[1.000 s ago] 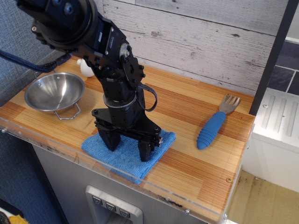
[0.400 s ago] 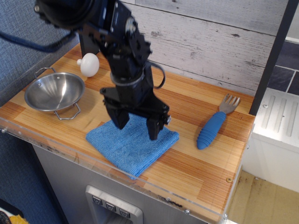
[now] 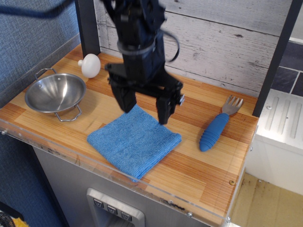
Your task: Move the blue cloth in front of table
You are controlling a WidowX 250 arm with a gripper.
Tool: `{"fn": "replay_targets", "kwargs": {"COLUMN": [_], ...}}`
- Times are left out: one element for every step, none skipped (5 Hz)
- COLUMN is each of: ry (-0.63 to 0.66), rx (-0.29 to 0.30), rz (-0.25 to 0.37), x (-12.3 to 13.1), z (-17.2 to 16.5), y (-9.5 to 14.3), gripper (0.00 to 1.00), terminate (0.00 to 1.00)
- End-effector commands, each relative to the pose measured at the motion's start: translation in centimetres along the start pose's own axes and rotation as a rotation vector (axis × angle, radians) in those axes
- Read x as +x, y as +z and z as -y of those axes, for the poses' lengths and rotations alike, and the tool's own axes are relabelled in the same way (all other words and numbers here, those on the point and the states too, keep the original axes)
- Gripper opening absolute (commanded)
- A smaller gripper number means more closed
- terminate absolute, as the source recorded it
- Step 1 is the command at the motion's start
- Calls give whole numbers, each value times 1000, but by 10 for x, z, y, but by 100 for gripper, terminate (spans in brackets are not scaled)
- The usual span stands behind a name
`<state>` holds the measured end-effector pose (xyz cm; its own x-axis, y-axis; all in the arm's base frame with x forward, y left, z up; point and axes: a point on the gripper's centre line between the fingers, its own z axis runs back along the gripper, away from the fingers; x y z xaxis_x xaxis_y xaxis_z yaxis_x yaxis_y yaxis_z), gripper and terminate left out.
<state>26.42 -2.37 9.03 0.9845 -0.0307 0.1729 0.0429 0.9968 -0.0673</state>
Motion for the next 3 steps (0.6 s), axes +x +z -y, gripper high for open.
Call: {"fn": "replay_targets", "kwargs": {"ry": [-5,-5,-5], "rx": [1,1,1], "rz": [41,41,41], "x": [5,5,5], "z": [1,1,1], "y": [14,14,14], "gripper": [100,100,100], "terminate": [0,0,100]}}
